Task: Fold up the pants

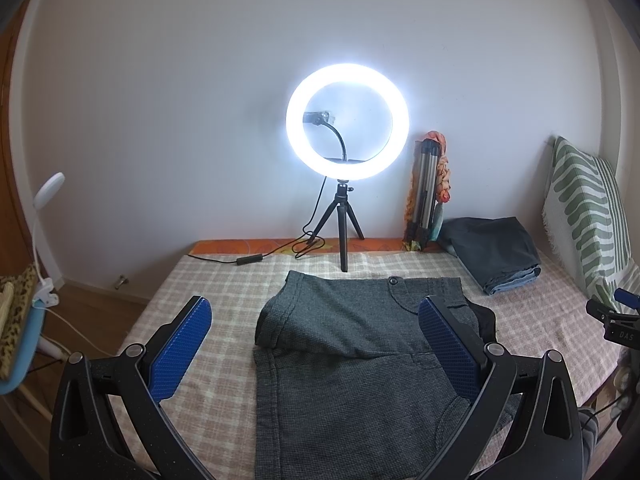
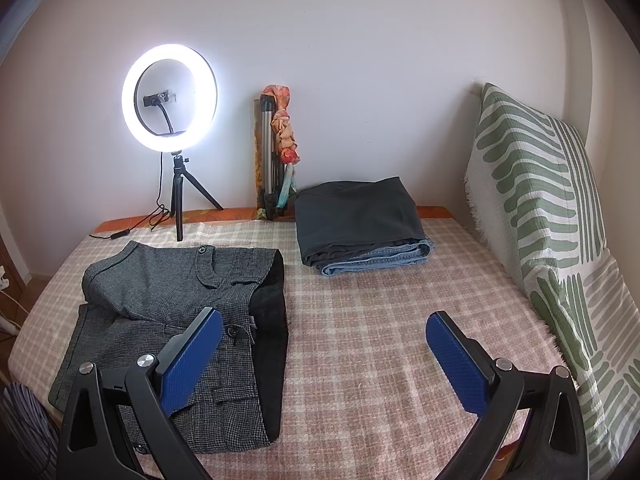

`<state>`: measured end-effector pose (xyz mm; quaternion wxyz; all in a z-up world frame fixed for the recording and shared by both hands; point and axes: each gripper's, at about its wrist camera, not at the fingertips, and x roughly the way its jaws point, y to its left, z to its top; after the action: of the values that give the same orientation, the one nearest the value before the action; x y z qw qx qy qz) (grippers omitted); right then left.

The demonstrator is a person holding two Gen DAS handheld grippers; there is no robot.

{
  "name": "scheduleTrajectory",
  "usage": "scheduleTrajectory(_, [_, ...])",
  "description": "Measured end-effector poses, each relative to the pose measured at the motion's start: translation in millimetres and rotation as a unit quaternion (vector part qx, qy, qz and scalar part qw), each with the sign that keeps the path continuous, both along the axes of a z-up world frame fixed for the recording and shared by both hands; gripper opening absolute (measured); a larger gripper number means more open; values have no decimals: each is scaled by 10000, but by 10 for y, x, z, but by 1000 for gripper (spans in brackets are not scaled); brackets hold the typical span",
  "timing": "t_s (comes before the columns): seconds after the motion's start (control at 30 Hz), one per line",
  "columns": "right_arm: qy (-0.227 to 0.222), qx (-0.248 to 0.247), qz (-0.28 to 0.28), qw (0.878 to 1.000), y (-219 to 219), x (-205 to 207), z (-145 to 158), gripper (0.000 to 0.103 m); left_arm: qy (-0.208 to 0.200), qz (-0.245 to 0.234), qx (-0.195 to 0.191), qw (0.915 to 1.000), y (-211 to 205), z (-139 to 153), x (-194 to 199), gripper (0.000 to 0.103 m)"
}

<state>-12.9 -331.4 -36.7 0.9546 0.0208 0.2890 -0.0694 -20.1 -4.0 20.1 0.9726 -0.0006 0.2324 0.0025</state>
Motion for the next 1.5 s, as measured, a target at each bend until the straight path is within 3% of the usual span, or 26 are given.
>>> scheduleTrajectory(0.83, [122,-96,163,9997,68,71,-71,103,183,-72,35,9998,94,-154,100,103])
scheduleTrajectory(1.1, [168,-247,489,9984,143,97,-107,103,242,-339,461,9981,170,-218,165,103])
scheduleTrajectory(1.27, [238,-415,742,9961,212,197,-167,103,430,-474,536,9965,329,-291,353,102])
scheduleTrajectory(1.5, [316,-534,919,9938,258,476,-203,103,766,-573,294,9950,595,-381,770,98])
